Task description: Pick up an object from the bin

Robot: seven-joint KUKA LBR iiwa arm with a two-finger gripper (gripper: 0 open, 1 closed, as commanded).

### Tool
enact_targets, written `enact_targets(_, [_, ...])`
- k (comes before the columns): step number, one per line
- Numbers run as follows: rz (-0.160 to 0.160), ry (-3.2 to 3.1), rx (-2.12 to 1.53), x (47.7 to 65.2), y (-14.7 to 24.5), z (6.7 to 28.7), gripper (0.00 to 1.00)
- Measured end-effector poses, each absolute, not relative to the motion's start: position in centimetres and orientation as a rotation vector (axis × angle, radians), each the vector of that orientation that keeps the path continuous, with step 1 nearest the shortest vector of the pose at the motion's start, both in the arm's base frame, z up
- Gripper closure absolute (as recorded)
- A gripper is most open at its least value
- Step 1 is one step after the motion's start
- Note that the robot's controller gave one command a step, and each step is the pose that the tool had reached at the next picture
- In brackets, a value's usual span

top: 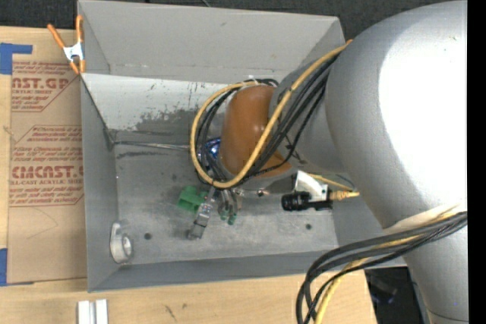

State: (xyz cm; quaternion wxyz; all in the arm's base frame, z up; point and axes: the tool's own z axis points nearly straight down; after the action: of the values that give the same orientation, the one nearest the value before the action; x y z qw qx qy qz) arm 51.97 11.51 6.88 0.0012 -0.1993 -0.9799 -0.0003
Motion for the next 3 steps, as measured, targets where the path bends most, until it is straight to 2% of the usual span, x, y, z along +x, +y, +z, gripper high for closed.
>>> enact_targets(1, [-0.002, -3.076, -0.625, 51.9, 11.5, 6.9, 0.0])
enact_targets(2, [-0.004, -3.075, -0.625, 52.0, 11.6, 6.9, 1.0])
enact_targets(3, [-0.005, -3.084, -0.625, 52.1, 11.7, 13.1, 1.0])
